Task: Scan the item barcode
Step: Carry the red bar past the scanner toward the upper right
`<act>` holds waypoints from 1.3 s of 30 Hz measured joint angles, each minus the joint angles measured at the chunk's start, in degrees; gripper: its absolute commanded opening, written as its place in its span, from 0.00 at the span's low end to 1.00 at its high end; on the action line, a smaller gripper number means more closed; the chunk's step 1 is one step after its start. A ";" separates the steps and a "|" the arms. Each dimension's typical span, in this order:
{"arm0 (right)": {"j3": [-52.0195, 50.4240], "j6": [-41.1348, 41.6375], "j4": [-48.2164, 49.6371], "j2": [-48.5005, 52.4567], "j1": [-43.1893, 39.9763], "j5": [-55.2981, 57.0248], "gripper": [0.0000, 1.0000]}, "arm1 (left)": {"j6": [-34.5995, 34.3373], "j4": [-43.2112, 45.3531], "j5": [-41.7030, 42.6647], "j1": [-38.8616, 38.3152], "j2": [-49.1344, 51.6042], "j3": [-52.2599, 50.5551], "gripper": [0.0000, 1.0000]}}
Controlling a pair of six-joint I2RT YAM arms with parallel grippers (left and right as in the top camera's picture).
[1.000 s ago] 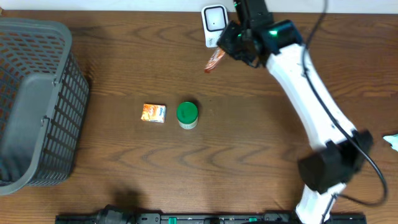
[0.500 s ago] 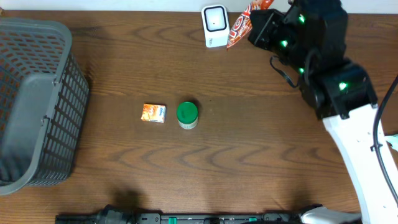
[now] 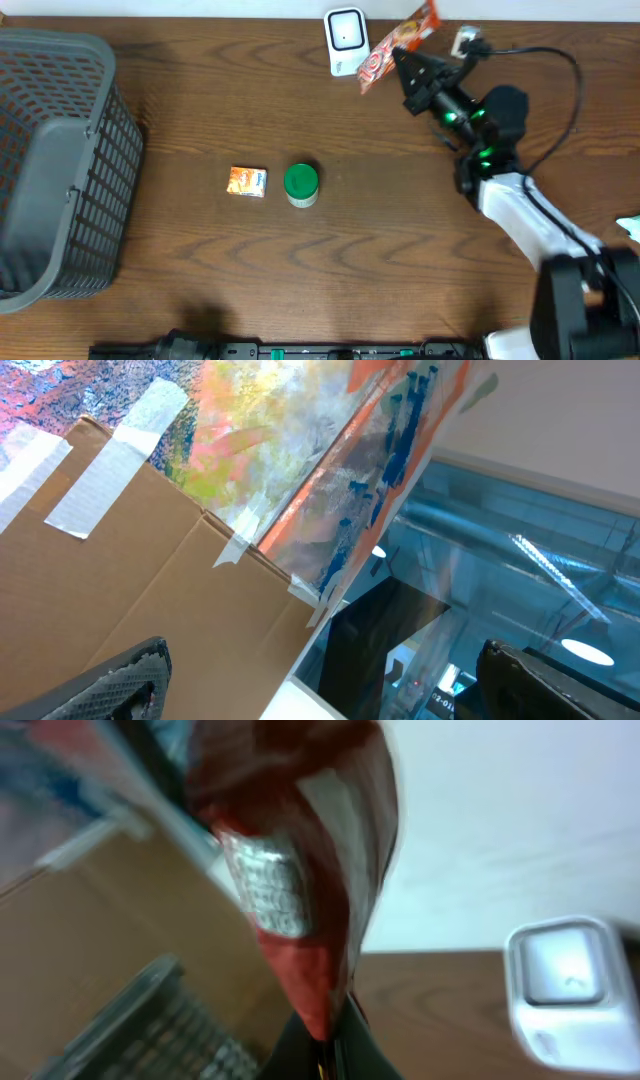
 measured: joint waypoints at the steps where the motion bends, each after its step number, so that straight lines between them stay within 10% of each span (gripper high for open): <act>1: 0.00 1.60 3.52 1.73 0.02 -0.98 0.01 | 0.00 0.00 0.00 0.00 0.00 0.00 0.98; 9: 2.45 12.63 25.77 15.76 -0.02 -3.78 0.01 | 0.00 0.00 0.02 0.00 0.00 0.00 0.98; 39: 62.95 23.43 17.05 64.24 -0.07 0.96 0.01 | 0.00 0.00 0.00 0.00 0.00 0.00 0.98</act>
